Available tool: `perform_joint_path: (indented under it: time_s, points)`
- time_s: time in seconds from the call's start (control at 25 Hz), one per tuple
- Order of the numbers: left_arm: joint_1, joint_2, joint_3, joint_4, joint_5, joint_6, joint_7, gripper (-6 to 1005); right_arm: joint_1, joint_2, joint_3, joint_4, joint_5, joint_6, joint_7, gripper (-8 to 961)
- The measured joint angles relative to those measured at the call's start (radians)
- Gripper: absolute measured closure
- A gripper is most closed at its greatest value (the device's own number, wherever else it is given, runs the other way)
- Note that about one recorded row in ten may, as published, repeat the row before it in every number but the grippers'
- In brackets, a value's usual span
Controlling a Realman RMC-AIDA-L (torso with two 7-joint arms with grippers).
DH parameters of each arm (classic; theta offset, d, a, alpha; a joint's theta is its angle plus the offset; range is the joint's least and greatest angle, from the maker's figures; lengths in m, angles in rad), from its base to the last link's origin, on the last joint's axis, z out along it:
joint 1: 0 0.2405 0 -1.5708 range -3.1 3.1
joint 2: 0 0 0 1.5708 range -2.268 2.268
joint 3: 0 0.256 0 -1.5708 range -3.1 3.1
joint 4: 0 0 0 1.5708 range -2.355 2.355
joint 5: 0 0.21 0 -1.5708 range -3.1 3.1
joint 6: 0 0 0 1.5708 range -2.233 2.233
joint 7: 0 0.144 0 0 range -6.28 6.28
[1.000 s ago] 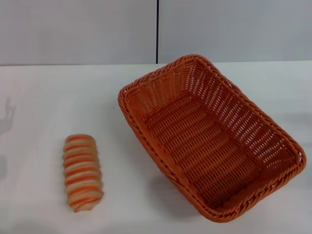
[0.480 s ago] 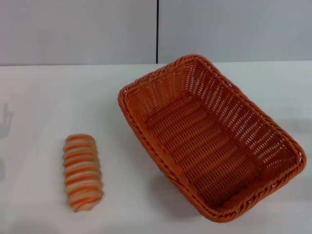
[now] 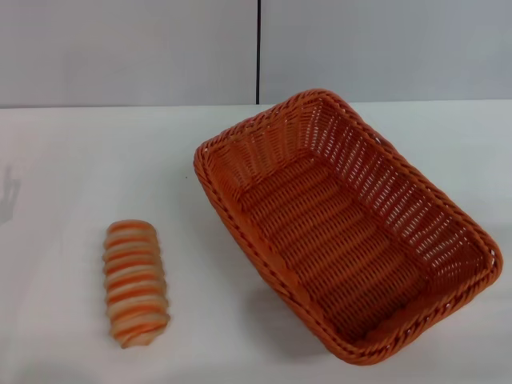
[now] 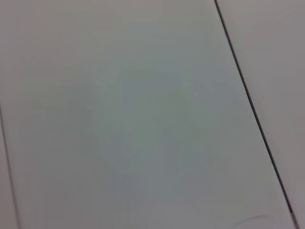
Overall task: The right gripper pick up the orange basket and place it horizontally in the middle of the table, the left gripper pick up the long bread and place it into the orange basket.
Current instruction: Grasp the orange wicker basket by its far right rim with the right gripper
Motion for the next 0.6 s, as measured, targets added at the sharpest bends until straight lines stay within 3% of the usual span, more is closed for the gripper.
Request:
perform_joint_path:
  time_s: [0.12,0.4,0.44,0.48,0.52,0.6]
  points:
    - [0.017,0.002,0.001,0.003,0.000,0.029,-0.019,197,-0.009,0.000,-0.002,-0.088,-0.018,0.002,0.142,371]
    - [0.031,0.004,0.003,0.005,0.000,0.038,-0.024,199,0.013,-0.003,-0.002,-0.520,-0.165,-0.012,0.681,371]
    - [0.031,0.004,0.003,0.005,0.000,0.038,-0.024,200,0.013,-0.003,-0.002,-0.520,-0.165,-0.012,0.681,371]
    - [0.031,0.004,0.003,0.005,0.000,0.038,-0.024,200,0.039,-0.005,-0.002,-0.621,-0.244,-0.026,0.809,371]
    - [0.032,0.004,0.003,0.005,0.000,0.038,-0.024,200,0.039,-0.005,-0.002,-0.621,-0.244,-0.026,0.809,372]
    - [0.032,0.004,0.011,0.004,0.000,0.039,-0.028,201,0.103,-0.007,-0.002,-0.756,-0.419,-0.042,0.991,372]
